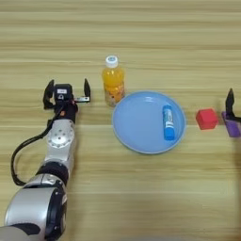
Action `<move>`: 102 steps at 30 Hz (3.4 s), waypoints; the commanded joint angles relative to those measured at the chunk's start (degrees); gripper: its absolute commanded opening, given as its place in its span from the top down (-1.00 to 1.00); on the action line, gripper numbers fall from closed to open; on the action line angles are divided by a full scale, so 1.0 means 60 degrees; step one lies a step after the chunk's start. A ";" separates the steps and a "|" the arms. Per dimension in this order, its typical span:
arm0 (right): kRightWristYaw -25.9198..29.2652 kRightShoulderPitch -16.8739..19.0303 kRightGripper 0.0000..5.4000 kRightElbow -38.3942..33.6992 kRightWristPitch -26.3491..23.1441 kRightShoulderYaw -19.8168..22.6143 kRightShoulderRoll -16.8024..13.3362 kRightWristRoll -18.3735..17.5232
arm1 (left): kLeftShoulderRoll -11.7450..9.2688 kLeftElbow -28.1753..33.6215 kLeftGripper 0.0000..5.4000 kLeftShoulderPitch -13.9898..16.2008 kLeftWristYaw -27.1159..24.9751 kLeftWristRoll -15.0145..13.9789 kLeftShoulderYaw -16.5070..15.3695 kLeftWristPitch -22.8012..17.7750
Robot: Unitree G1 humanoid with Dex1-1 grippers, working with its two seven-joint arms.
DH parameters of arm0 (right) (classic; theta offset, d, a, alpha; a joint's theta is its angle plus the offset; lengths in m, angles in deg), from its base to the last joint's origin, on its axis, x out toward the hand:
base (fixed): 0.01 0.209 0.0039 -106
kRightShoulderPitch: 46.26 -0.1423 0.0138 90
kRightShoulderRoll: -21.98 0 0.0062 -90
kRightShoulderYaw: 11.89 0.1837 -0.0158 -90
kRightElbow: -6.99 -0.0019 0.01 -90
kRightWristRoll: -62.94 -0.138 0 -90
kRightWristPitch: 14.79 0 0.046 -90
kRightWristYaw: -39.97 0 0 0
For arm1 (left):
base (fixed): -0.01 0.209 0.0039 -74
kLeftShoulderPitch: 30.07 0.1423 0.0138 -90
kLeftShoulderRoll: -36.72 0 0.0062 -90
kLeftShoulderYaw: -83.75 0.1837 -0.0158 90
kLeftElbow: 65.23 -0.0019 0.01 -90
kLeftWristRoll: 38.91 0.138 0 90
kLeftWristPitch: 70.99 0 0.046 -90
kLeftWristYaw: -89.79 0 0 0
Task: Move the objects on the table
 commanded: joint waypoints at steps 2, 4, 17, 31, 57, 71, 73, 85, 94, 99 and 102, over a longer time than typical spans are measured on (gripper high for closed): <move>-0.0087 0.0010 -0.99 -0.0018 -0.0065 -0.0003 0.0035 0.0021 | -0.0062 -0.0060 -1.00 -0.0070 -0.0014 0.0003 0.0004 -0.0126; -0.0106 0.0021 -0.99 -0.0043 -0.0061 -0.0015 0.0038 0.0025 | -0.0068 -0.0053 -1.00 -0.0066 -0.0027 -0.0007 -0.0003 -0.0127; -0.0097 0.0017 -0.99 -0.0002 -0.0062 -0.0014 0.0002 0.0005 | -0.0043 -0.0061 -1.00 -0.0069 -0.0008 0.0004 0.0005 -0.0118; -0.0215 0.0032 -0.99 -0.0083 -0.0087 -0.0096 0.0079 0.0092 | -0.0116 -0.0051 -1.00 -0.0052 -0.0126 -0.0076 -0.0054 -0.0123; -0.1109 -0.0034 -0.99 -0.0492 -0.0427 -0.0529 0.0558 0.0806 | -0.0643 0.5955 -1.00 0.2296 -0.5083 -0.1315 0.1693 -0.3101; -0.1307 -0.0101 -0.99 -0.0507 -0.0517 -0.0631 0.0677 0.0921 | -0.0539 0.4801 -1.00 0.1500 -0.5098 -0.0985 0.1751 -0.2967; -0.1317 -0.0104 -0.99 -0.0515 -0.0535 -0.0637 0.0684 0.0928 | -0.0508 0.4697 -1.00 0.1421 -0.5104 -0.0969 0.1751 -0.2952; -0.1447 -0.0156 -0.99 -0.0466 -0.0573 -0.0742 0.0729 0.0989 | -0.0228 0.3297 -1.00 0.0459 -0.4981 -0.0704 0.1757 -0.2686; -0.1505 -0.0147 -0.99 -0.0512 -0.0596 -0.0796 0.0759 0.1019 | -0.0109 0.2109 -1.00 -0.0248 -0.4836 -0.0536 0.1730 -0.2371; -0.1507 -0.0144 -0.99 -0.0523 -0.0603 -0.0798 0.0767 0.1027 | -0.0051 0.1383 -1.00 -0.0639 -0.4694 -0.0473 0.1669 -0.2181; -0.1513 -0.0148 -0.99 -0.0515 -0.0600 -0.0801 0.0773 0.1031 | -0.0025 0.0914 -1.00 -0.0862 -0.4575 -0.0388 0.1641 -0.2030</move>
